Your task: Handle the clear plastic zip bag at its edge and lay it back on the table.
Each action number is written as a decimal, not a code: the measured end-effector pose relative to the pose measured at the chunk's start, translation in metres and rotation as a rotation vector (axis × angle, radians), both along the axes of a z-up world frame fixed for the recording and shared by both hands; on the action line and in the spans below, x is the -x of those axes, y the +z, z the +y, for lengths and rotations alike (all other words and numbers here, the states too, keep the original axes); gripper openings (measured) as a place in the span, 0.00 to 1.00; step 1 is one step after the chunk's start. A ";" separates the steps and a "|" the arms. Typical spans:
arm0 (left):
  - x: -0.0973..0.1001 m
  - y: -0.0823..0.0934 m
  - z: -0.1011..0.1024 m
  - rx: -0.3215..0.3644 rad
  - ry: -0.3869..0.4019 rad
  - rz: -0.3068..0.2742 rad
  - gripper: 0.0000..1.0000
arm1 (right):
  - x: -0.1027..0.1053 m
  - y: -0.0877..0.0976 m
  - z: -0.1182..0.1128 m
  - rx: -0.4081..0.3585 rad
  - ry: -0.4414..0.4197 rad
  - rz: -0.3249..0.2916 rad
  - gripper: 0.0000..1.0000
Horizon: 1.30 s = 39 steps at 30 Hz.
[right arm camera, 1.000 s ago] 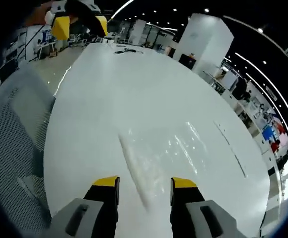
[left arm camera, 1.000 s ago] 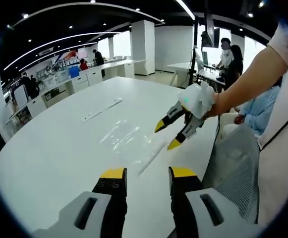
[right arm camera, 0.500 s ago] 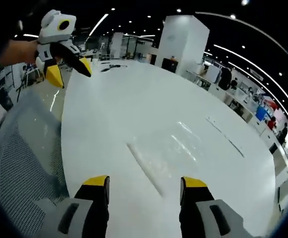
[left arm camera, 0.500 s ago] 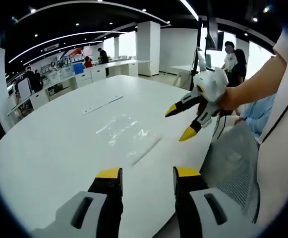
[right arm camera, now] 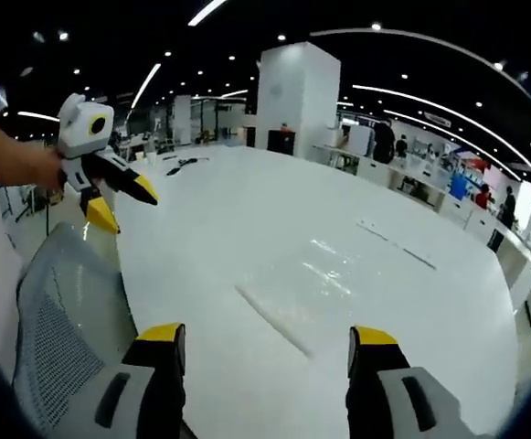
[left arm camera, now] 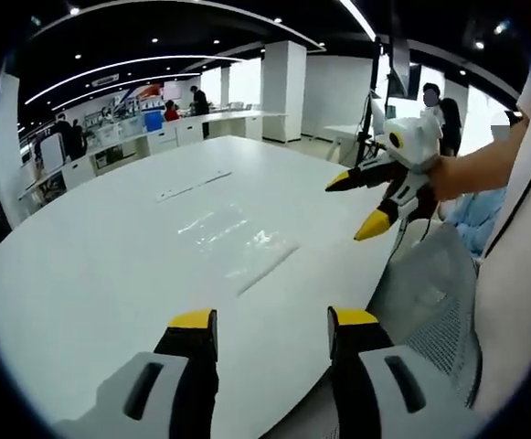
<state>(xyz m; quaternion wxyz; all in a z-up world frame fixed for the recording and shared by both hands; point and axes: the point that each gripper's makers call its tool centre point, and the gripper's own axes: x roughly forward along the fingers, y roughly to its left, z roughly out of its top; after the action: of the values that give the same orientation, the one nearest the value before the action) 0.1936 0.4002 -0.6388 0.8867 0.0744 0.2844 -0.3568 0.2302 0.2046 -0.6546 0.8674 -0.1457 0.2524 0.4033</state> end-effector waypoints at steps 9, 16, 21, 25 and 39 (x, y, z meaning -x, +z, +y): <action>0.010 -0.006 -0.001 0.040 0.040 0.016 0.53 | 0.020 0.009 -0.010 -0.087 -0.071 0.010 0.79; 0.015 -0.007 -0.003 0.085 0.068 0.027 0.55 | 0.037 0.004 -0.012 -0.122 -0.096 0.019 0.83; 0.016 -0.004 -0.007 0.109 0.085 0.017 0.56 | 0.044 0.007 -0.009 -0.146 -0.107 0.016 0.84; 0.020 0.001 -0.016 0.141 0.107 0.020 0.56 | 0.047 0.007 -0.009 -0.163 -0.121 0.016 0.85; 0.022 -0.011 -0.007 0.222 0.178 0.043 0.60 | 0.046 0.016 -0.007 -0.248 -0.154 0.016 0.90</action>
<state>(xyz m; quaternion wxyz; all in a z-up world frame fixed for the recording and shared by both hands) 0.1715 0.3935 -0.6496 0.9114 -0.0575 0.2674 -0.3074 0.1842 0.1972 -0.6382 0.9052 -0.0144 0.2178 0.3648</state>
